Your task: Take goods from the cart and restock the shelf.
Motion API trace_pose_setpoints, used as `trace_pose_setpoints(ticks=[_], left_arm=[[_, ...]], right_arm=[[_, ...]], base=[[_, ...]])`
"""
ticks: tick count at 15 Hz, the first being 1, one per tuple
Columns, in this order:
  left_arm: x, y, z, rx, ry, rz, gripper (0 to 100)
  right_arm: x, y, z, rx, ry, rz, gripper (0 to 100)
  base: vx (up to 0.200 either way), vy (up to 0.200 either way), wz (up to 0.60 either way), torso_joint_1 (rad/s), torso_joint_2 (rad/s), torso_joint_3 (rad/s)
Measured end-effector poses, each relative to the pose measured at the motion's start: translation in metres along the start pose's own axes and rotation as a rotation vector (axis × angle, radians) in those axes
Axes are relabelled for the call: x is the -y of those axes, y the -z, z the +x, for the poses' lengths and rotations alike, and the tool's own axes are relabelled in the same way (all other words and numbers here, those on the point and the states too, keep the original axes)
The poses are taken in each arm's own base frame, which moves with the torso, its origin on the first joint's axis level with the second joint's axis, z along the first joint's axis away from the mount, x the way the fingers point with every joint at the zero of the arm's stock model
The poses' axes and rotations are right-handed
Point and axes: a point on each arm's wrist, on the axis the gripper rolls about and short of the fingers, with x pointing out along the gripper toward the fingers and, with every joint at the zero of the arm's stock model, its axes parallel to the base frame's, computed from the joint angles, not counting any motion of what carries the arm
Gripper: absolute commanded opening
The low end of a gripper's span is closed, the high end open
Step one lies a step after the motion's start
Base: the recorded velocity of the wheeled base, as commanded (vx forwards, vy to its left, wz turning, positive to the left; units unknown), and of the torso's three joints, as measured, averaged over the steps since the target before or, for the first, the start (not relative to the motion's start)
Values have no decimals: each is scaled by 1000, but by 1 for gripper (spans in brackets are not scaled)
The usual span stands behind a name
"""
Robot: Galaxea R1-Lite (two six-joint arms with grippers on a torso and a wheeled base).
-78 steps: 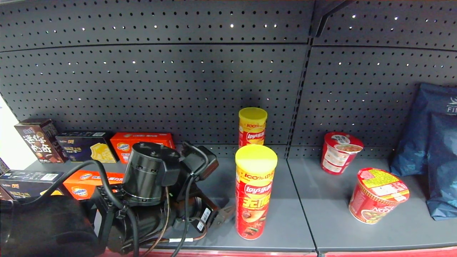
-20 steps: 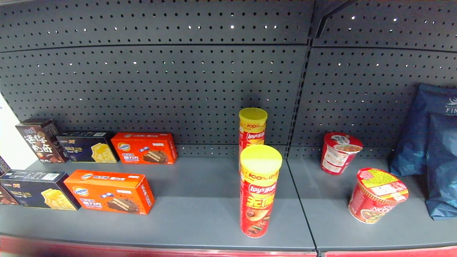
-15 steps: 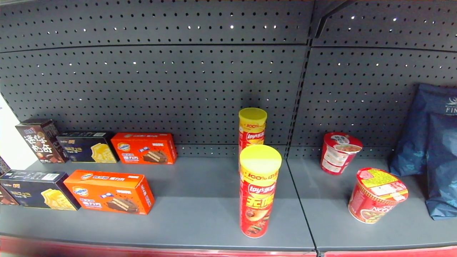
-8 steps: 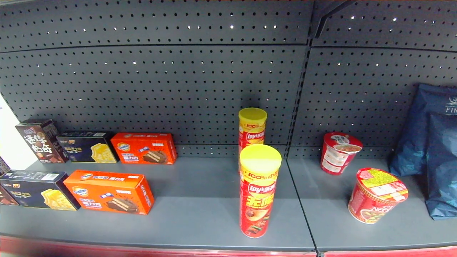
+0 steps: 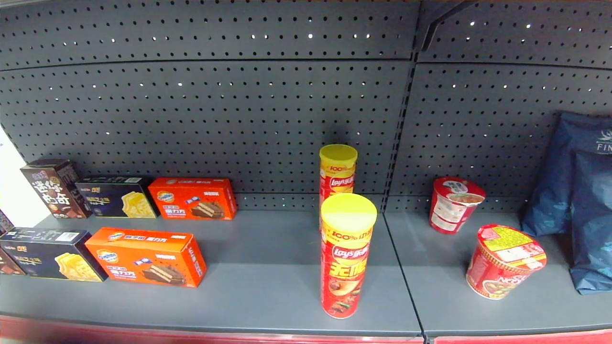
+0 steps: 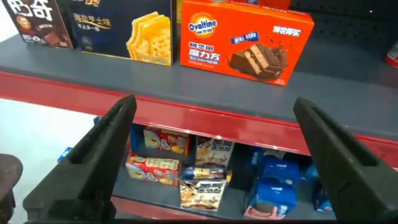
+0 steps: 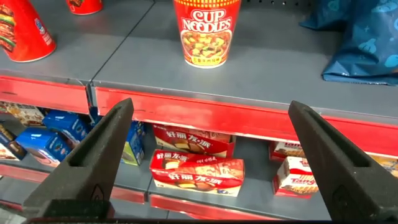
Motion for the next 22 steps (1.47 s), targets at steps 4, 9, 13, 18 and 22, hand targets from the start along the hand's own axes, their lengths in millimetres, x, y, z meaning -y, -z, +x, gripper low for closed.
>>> trace_pose_setpoints(ticks=[4, 9, 13, 18, 22], left_arm=[[0, 0, 0, 1, 17, 19, 100], [7, 1, -1, -10, 339, 178, 100], [7, 0, 0, -30, 327, 156, 100], [7, 0, 0, -30, 305, 118, 100], [6, 0, 0, -28, 291, 112, 100]], right_arm=[[0, 0, 0, 1, 2, 0, 100], [0, 0, 0, 1, -1, -1, 100], [0, 0, 0, 2, 3, -1, 100], [0, 0, 0, 2, -4, -1, 100], [0, 0, 0, 3, -5, -2, 100]], base=[[0, 0, 0, 0, 0, 0], [0, 0, 0, 0, 0, 0], [0, 0, 0, 0, 0, 0], [0, 0, -120, 0, 1, 1], [0, 0, -150, 1, 1, 1]])
